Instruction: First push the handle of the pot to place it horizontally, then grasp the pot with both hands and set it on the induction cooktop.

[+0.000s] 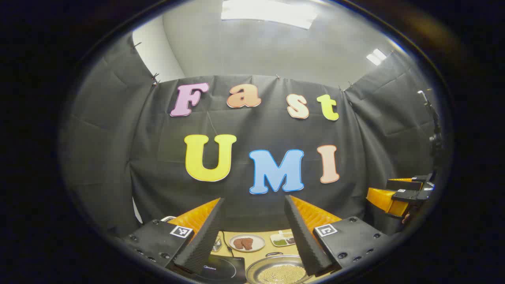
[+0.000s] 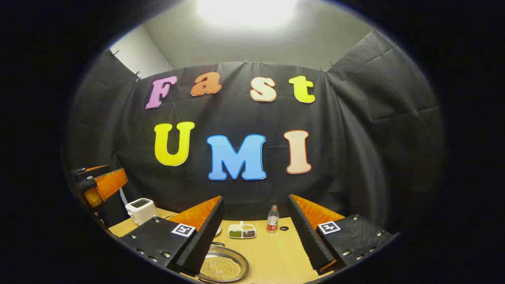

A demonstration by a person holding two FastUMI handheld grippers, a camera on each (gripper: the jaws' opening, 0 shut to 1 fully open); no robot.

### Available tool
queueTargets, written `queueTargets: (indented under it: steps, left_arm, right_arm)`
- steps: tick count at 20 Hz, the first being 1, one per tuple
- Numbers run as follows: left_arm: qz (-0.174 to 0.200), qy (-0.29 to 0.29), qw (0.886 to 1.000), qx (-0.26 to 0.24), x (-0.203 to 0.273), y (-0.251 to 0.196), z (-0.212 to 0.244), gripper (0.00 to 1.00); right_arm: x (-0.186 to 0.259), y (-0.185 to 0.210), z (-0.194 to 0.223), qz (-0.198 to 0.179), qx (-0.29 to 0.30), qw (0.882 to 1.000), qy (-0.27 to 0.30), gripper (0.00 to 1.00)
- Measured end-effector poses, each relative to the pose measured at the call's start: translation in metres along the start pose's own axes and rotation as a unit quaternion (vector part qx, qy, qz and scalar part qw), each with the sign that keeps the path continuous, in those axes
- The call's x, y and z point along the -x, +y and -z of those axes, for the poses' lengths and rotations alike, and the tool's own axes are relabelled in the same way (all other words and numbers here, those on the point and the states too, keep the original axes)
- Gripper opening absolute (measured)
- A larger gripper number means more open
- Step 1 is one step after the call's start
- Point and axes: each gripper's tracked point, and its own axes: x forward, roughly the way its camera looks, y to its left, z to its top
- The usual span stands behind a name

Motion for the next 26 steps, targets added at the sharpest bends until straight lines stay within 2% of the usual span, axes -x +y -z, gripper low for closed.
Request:
queueTargets:
  steps: [12,22,24,26]
  left_arm:
    - [-0.003,0.004,1.000,-0.010,0.000,0.012,0.009,0.97]
    - [-0.014,0.016,1.000,-0.013,0.001,0.026,0.021,0.97]
    - [-0.013,0.021,1.000,-0.012,0.000,0.027,0.026,0.96]
    - [-0.012,0.027,0.999,-0.014,0.000,0.032,0.032,0.99]
  right_arm:
    - [-0.003,-0.002,0.008,0.011,-0.009,1.000,0.011,0.97]
    - [-0.008,0.016,0.033,-0.008,-0.010,0.999,0.052,0.98]
    - [-0.004,0.023,0.046,-0.015,-0.011,0.997,0.074,0.95]
    - [-0.004,0.029,0.064,-0.019,-0.011,0.994,0.104,0.84]
